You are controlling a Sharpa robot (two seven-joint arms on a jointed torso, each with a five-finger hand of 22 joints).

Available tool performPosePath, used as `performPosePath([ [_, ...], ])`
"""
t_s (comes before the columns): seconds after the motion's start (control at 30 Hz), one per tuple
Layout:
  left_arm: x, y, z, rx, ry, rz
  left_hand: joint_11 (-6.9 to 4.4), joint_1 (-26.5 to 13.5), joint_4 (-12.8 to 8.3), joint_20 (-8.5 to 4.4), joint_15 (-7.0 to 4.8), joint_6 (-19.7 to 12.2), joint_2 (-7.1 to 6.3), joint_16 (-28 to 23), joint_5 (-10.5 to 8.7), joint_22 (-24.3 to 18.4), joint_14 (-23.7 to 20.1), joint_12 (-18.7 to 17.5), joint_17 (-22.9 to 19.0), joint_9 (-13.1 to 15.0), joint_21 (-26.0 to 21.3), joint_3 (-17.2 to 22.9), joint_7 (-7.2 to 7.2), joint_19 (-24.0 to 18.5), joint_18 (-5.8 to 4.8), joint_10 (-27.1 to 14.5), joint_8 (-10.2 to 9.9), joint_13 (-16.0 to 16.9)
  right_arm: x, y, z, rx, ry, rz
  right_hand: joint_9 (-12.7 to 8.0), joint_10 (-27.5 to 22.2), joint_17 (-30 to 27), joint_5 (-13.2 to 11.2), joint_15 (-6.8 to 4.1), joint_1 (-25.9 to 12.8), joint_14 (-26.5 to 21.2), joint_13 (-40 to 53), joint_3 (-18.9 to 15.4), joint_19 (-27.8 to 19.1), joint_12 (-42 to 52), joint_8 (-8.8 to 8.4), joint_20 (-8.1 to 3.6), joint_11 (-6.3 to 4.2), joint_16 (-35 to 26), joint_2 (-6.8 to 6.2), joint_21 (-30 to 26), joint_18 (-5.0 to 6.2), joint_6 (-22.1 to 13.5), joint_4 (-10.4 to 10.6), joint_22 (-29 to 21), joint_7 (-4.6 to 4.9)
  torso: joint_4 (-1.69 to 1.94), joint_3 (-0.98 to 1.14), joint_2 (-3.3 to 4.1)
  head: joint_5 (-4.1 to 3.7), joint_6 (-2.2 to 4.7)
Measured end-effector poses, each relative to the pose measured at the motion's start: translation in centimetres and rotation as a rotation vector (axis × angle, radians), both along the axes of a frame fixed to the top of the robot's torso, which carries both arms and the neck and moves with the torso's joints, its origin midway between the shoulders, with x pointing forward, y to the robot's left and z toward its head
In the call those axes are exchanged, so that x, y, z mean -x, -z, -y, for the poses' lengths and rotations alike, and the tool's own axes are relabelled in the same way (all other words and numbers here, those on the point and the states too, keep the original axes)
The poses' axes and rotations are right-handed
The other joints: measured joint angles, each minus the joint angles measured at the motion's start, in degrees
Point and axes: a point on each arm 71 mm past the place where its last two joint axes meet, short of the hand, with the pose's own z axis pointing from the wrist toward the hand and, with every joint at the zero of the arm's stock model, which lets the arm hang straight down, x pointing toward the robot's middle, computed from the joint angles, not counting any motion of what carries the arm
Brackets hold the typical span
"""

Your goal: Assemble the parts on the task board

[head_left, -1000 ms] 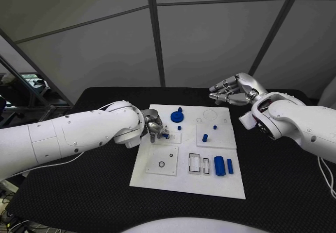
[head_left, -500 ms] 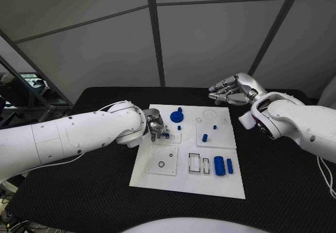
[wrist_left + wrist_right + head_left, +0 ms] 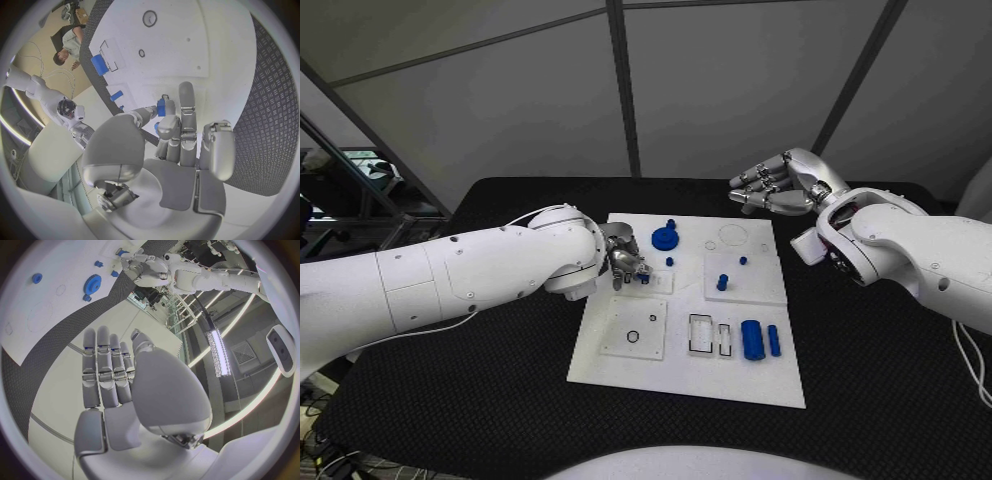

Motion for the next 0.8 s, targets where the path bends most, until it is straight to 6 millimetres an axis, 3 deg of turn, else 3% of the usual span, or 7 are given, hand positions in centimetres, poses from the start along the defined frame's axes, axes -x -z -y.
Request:
performPosePath([
  [0.8,-0.42,0.12,0.34,-0.048,0.039,-0.004,-0.08,-0.67,-0.78,0.0,0.01,0.0,-0.2,-0.23,0.26,0.0,0.0,0.0,0.04,0.35,0.0,0.78,0.01,0.0,0.0,0.1,0.27,-0.11,0.03,0.02,-0.08,0.001,-0.005,-0.004,0.0,0.0,0.01,0.0,0.0,-0.3,0.0,-0.04,0.0,0.0,0.0,0.0,0.0,0.0,-0.22,0.31,0.0,-0.01,0.0,0.0,-0.07,0.0,0.03,-0.04,0.03,-0.08,-0.54],
])
